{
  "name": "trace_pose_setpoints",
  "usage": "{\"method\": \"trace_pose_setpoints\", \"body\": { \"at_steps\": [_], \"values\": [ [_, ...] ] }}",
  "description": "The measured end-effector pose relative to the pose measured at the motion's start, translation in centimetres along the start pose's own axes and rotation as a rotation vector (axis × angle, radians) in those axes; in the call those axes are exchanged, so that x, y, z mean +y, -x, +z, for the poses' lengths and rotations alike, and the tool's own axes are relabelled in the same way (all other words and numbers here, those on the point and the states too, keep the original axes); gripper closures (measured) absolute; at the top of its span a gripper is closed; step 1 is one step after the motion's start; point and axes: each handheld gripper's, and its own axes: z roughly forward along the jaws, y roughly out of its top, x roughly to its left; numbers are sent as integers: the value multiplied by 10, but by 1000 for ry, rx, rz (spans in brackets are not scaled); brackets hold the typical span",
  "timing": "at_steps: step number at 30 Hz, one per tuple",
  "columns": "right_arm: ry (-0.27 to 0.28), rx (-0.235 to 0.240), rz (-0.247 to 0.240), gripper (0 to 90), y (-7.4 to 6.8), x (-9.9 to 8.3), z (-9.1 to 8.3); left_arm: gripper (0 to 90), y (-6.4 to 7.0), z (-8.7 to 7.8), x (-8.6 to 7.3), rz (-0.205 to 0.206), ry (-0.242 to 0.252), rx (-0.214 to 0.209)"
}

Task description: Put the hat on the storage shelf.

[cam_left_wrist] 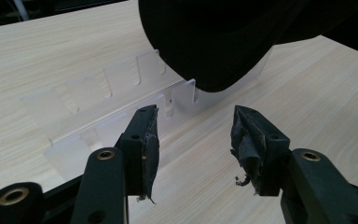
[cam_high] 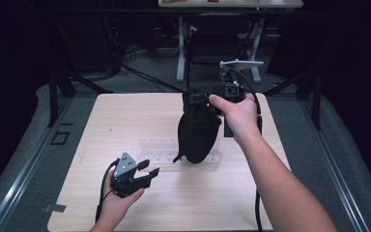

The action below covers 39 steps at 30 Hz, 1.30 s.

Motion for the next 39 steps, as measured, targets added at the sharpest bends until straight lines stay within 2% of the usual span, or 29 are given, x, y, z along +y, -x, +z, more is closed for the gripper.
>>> {"method": "trace_pose_setpoints", "body": {
  "at_steps": [16, 32, 35, 39],
  "values": [
    [0, 9, -9, 883, -3, -1, 3, 565, 14, 14, 17, 11, 6, -33],
    [0, 8, -15, 883, -6, -2, 5, 592, 28, 26, 31, 48, 4, -68],
    [1, 11, -13, 883, -6, -2, 6, 627, 30, 30, 31, 44, -3, -67],
    [3, 16, -15, 883, -7, -3, 7, 712, 32, 35, 30, 62, -29, -56]
  ]
}}
